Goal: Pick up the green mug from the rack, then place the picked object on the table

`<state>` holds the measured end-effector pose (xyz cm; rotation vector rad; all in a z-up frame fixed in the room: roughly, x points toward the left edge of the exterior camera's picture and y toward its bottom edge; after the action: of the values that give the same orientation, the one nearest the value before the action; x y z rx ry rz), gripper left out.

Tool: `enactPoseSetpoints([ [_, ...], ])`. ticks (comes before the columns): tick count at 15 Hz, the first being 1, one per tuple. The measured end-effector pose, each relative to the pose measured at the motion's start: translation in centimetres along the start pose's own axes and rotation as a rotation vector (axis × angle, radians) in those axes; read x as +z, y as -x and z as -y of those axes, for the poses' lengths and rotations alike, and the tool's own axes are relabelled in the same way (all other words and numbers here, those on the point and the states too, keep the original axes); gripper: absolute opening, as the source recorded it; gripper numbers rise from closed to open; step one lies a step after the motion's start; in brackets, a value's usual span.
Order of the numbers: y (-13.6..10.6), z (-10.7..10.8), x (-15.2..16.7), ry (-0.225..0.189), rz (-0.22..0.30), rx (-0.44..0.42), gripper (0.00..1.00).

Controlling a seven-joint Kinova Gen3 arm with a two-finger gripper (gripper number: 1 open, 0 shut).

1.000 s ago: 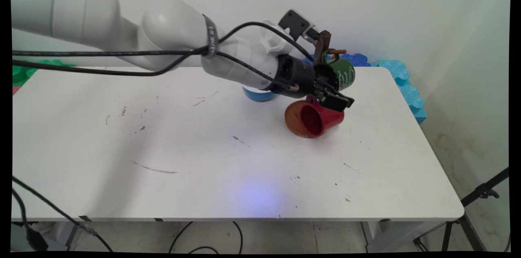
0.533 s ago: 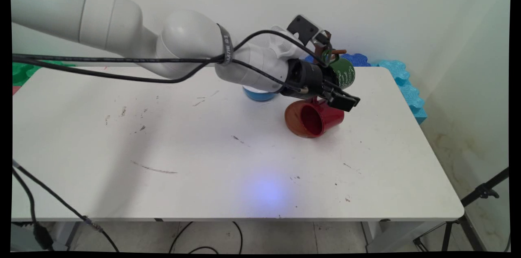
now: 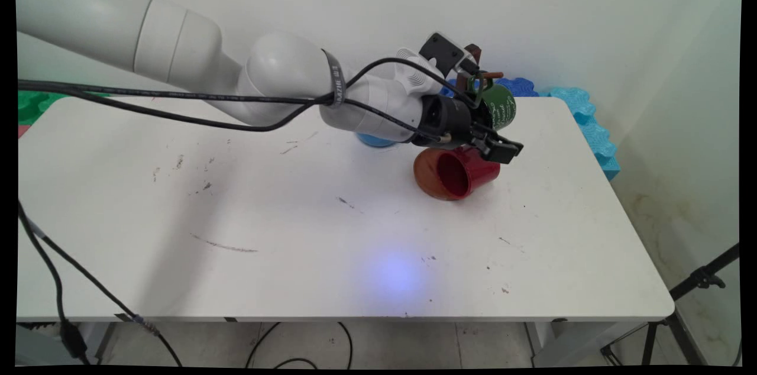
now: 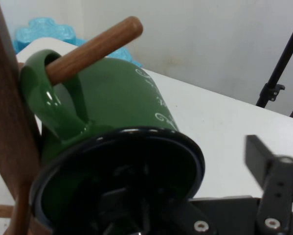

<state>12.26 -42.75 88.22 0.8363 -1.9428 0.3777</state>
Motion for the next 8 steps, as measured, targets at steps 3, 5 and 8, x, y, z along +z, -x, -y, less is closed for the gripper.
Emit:
enactPoseSetpoints([
  [3, 0.14, -0.02, 0.27, 0.004, -0.013, -0.001, 0.0],
  [5, 0.24, -0.03, 0.37, 0.006, -0.021, -0.001, 0.0],
  [8, 0.45, 0.01, 0.33, 0.007, -0.03, 0.002, 0.0],
])
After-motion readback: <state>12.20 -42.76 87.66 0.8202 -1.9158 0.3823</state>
